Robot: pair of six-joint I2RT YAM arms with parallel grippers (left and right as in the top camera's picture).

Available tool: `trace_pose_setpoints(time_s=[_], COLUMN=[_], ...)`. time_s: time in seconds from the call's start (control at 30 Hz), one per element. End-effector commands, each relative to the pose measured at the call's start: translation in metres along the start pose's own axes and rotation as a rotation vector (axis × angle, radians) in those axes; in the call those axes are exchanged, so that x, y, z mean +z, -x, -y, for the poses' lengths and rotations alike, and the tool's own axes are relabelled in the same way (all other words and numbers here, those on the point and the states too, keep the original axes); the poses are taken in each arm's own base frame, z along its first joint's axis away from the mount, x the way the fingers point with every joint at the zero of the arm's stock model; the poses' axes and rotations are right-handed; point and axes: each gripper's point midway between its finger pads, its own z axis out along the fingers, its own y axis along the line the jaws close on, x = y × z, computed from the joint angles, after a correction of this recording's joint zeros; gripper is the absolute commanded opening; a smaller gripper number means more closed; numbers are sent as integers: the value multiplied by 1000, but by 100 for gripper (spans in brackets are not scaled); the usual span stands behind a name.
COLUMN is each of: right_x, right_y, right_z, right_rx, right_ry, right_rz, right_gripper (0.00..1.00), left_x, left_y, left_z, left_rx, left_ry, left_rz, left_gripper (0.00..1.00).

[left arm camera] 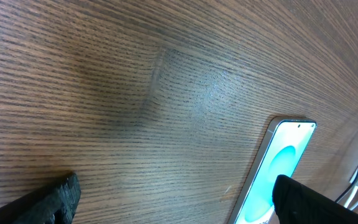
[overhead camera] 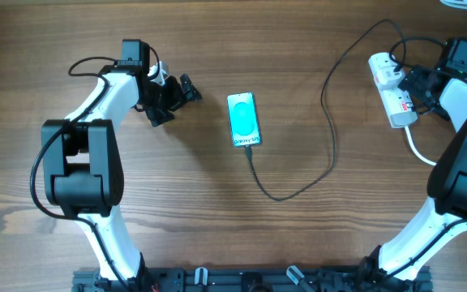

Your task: Plug charger to phone and switch on socket

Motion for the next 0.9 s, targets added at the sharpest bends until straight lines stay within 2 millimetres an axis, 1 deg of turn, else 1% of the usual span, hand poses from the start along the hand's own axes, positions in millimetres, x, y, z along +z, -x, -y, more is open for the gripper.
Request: trace_pose_setpoints(time_s=[0.0, 0.23, 0.63, 0.87], right_x=[8, 8, 9, 20], right_y=[-4, -7, -11, -20], right_z=[4, -5, -5, -4], right_rx=[57, 67, 63, 54], right_ry=[45, 131, 128, 121], right_rz=[-28, -55, -64, -91], right_gripper=[100, 100, 100, 100], left_x=[4, 4, 4, 4], left_y=[-2, -2, -2, -2], left_z=[-10, -10, -10, -10], left_rx=[-13, -13, -13, -13], left_ry=[23, 23, 23, 23], left_rz=[-11, -11, -11, -11], left_gripper=[100, 100, 100, 100])
